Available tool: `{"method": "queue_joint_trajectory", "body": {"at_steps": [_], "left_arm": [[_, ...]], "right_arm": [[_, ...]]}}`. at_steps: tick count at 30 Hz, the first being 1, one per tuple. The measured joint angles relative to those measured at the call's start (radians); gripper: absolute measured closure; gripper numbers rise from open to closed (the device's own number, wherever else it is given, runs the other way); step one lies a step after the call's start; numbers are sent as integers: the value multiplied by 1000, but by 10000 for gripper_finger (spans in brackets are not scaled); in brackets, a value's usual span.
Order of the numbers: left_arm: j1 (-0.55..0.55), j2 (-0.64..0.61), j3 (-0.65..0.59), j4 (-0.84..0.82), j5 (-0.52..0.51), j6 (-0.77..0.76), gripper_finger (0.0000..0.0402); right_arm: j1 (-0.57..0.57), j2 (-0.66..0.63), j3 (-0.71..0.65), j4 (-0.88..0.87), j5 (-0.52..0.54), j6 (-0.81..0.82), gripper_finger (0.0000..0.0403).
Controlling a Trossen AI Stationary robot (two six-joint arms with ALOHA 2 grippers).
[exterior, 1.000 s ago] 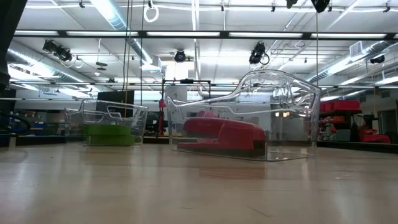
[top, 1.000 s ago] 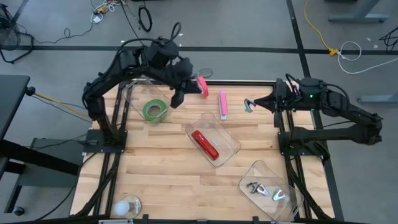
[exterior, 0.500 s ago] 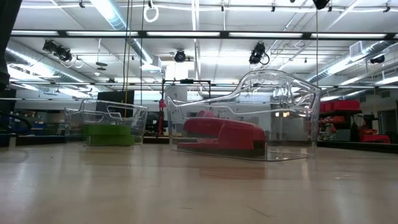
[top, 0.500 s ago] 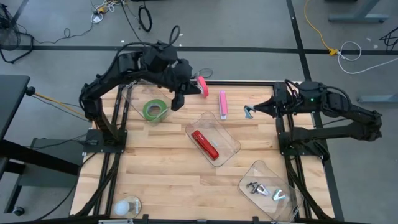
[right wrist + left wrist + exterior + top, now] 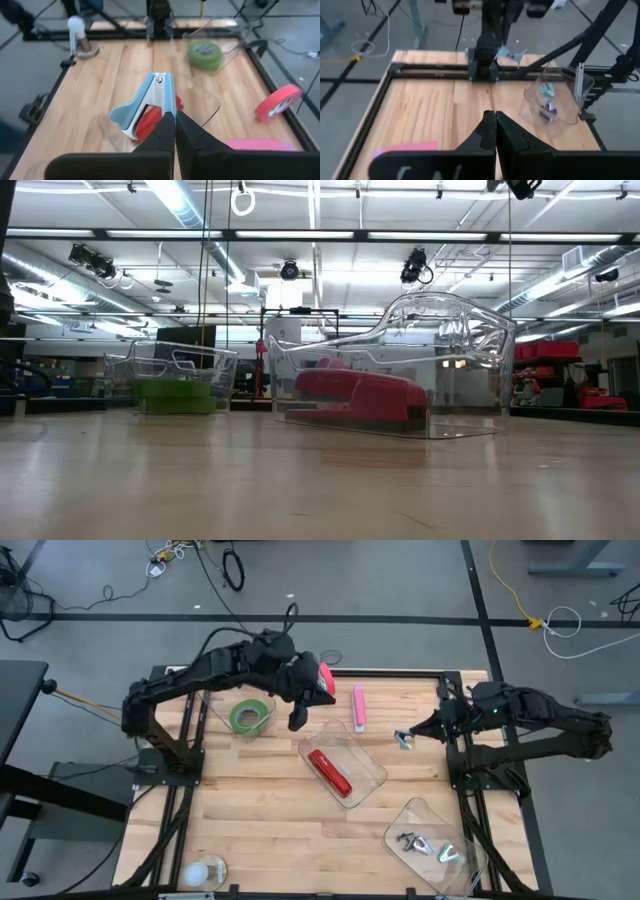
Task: Pick and place Stapler, Stapler remover, tape
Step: Put the sky blue staple remover into the bottom transparent bin
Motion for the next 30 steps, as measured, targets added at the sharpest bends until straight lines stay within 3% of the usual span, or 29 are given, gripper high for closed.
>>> {"method": "queue_joint_trajectory", "body": {"at_steps": [10,15,30], "left_arm": [[-29,-150,-305,257,-31,-45,402],[-62,-220,-390,269,-92,-47,402],[-176,-291,-419,278,-201,-54,402]], "right_arm": [[114,37,-12,-81,-58,-135,401],[179,77,-12,-114,-73,-134,401],[445,221,-12,-114,-112,-56,401]]}}
